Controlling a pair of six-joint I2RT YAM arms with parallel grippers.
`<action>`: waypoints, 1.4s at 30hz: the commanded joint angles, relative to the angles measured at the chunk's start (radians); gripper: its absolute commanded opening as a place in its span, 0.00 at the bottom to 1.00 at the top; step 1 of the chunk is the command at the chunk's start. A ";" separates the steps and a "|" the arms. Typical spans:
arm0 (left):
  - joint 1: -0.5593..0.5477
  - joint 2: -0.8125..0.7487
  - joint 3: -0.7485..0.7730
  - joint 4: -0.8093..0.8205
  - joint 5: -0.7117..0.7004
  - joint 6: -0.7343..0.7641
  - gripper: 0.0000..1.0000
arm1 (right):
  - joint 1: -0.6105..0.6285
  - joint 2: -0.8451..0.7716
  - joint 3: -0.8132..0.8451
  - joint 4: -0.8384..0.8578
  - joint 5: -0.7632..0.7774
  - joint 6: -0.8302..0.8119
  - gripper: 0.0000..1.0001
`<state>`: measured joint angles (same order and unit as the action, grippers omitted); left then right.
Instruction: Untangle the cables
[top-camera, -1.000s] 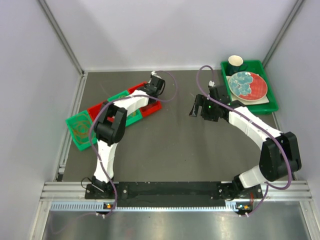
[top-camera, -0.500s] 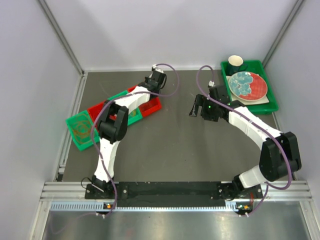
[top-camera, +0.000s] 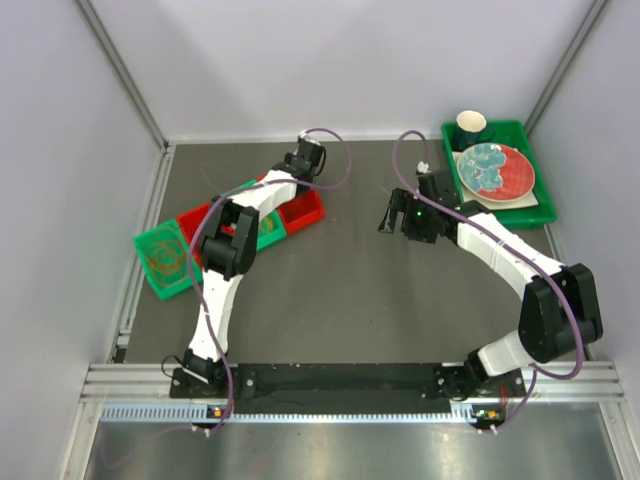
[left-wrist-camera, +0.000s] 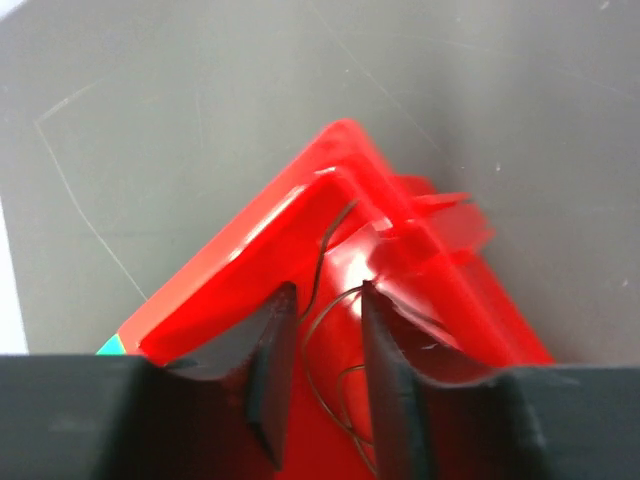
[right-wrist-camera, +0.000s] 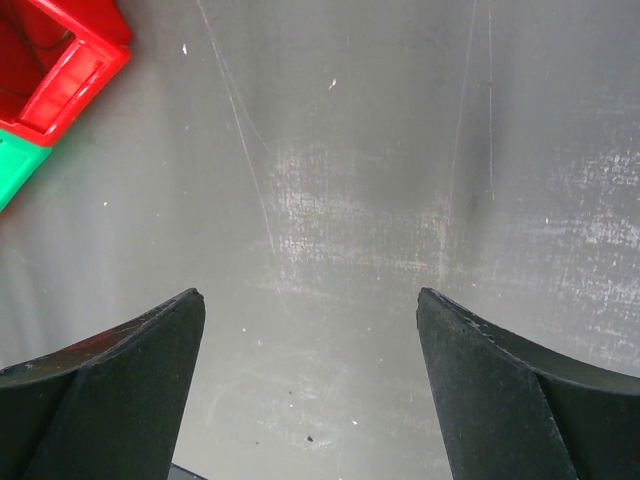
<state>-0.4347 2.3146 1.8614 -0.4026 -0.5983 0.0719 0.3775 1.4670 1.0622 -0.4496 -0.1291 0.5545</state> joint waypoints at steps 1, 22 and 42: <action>-0.003 -0.089 0.028 -0.002 0.017 -0.030 0.40 | 0.014 -0.008 0.051 0.026 0.003 0.008 0.86; -0.010 -0.450 -0.088 -0.082 0.086 -0.167 0.42 | 0.049 -0.027 0.061 0.015 0.028 0.016 0.86; 0.082 -0.503 -0.354 -0.051 0.305 -0.396 0.44 | 0.049 -0.051 0.076 -0.020 0.069 -0.002 0.86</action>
<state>-0.3885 1.7603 1.4899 -0.5041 -0.3706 -0.2764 0.4183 1.4593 1.0889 -0.4740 -0.0727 0.5591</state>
